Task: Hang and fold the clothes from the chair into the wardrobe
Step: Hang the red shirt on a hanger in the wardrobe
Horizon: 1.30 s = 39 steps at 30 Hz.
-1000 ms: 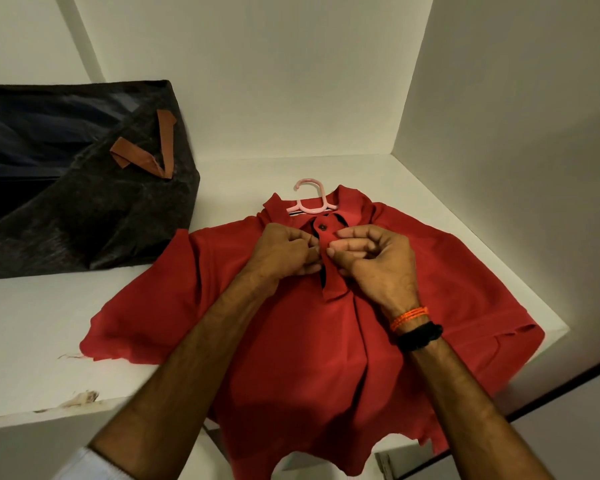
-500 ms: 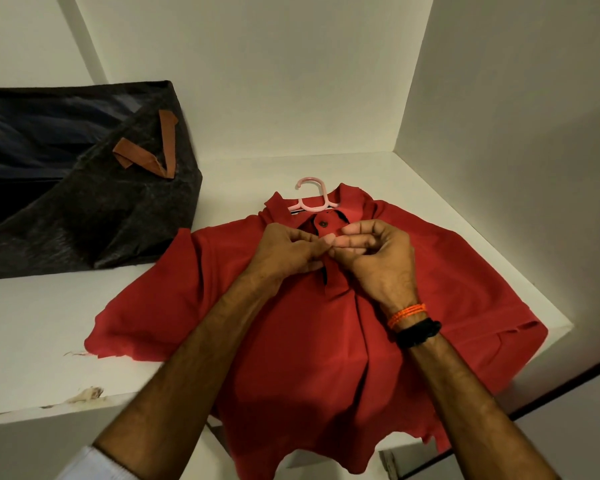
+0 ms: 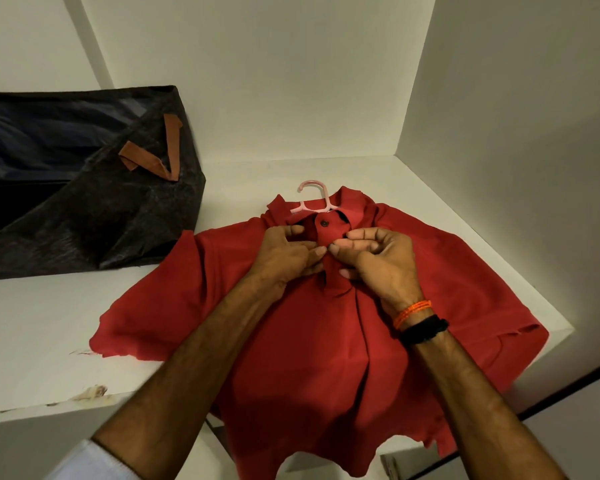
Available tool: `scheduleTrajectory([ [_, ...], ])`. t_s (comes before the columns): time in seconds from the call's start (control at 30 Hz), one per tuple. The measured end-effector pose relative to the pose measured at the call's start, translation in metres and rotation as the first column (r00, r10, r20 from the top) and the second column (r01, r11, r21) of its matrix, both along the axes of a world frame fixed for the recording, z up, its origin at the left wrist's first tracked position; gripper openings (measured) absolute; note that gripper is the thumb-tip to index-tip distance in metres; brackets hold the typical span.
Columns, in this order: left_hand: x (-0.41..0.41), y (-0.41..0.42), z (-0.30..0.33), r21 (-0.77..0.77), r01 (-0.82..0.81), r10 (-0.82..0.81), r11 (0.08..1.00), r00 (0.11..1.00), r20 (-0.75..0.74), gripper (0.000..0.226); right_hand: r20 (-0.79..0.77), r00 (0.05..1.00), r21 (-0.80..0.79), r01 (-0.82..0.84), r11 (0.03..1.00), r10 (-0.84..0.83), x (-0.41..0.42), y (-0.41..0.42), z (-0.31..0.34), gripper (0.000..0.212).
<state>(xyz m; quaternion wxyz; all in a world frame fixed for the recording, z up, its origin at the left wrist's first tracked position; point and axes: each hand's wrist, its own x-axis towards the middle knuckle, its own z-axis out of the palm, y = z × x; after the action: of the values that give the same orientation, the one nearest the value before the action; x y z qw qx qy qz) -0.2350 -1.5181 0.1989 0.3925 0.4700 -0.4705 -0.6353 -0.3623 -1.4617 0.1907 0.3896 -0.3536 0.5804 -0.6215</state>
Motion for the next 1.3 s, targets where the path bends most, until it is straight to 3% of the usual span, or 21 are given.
scheduleTrajectory([
  [0.13, 0.0, 0.0, -0.011, -0.258, 0.054, 0.012, 0.965, 0.969, 0.246, 0.046, 0.13, 0.991, 0.052, -0.031, 0.998, 0.024, -0.001, 0.0, 0.0, 0.021],
  [0.27, -0.001, 0.004, -0.015, -0.57, 0.116, 0.171, 0.813, 0.889, 0.425, 0.048, 0.165, 0.986, 0.102, -0.027, 0.994, 0.01, -0.003, -0.005, 0.001, 0.024],
  [0.37, -0.001, 0.007, -0.014, -0.675, 0.182, 0.287, 0.715, 0.804, 0.521, 0.048, 0.153, 0.988, 0.124, -0.033, 0.992, 0.013, -0.004, -0.008, 0.001, 0.027],
  [0.47, 0.008, 0.003, -0.009, -0.613, 0.227, 0.246, 0.757, 0.77, 0.589, 0.041, 0.079, 0.995, 0.126, -0.067, 0.99, 0.057, -0.005, -0.007, 0.005, 0.028],
  [0.53, 0.017, -0.005, 0.002, -0.561, 0.221, 0.208, 0.798, 0.773, 0.599, 0.032, -0.079, 0.992, 0.119, -0.085, 0.989, 0.095, -0.01, -0.009, 0.01, 0.024],
  [0.63, 0.025, -0.026, 0.022, -0.604, 0.164, 0.28, 0.78, 0.771, 0.572, 0.017, -0.373, 0.925, 0.082, -0.043, 0.996, 0.071, -0.018, -0.026, 0.019, 0.016],
  [0.7, 0.025, -0.043, 0.031, -0.643, 0.139, 0.335, 0.754, 0.76, 0.557, 0.013, -0.588, 0.809, 0.042, 0.005, 0.999, 0.02, -0.02, -0.045, 0.023, 0.01],
  [0.8, 0.018, -0.067, 0.03, -0.647, 0.138, 0.385, 0.75, 0.704, 0.597, 0.018, -0.835, 0.55, 0.001, 0.036, 0.999, -0.019, -0.02, -0.073, 0.031, 0.006],
  [0.93, 0.01, -0.088, 0.019, -0.54, 0.206, 0.359, 0.816, 0.551, 0.753, 0.04, -0.964, 0.224, 0.159, 0.058, 0.986, 0.142, -0.027, -0.106, 0.035, 0.026],
  [1.0, 0.011, -0.091, 0.014, -0.456, 0.23, 0.308, 0.86, 0.478, 0.822, 0.049, -0.959, 0.148, 0.255, 0.087, 0.963, 0.241, -0.033, -0.117, 0.032, 0.034],
  [1.17, 0.015, -0.094, 0.01, -0.393, 0.174, 0.277, 0.903, 0.462, 0.842, 0.063, -0.933, 0.119, 0.357, 0.167, 0.919, 0.34, -0.045, -0.124, 0.023, 0.041],
  [1.3, 0.016, -0.099, 0.01, -0.331, 0.213, 0.187, 0.919, 0.505, 0.843, 0.059, -0.915, 0.249, 0.358, 0.147, 0.922, 0.316, -0.05, -0.121, 0.017, 0.028],
])
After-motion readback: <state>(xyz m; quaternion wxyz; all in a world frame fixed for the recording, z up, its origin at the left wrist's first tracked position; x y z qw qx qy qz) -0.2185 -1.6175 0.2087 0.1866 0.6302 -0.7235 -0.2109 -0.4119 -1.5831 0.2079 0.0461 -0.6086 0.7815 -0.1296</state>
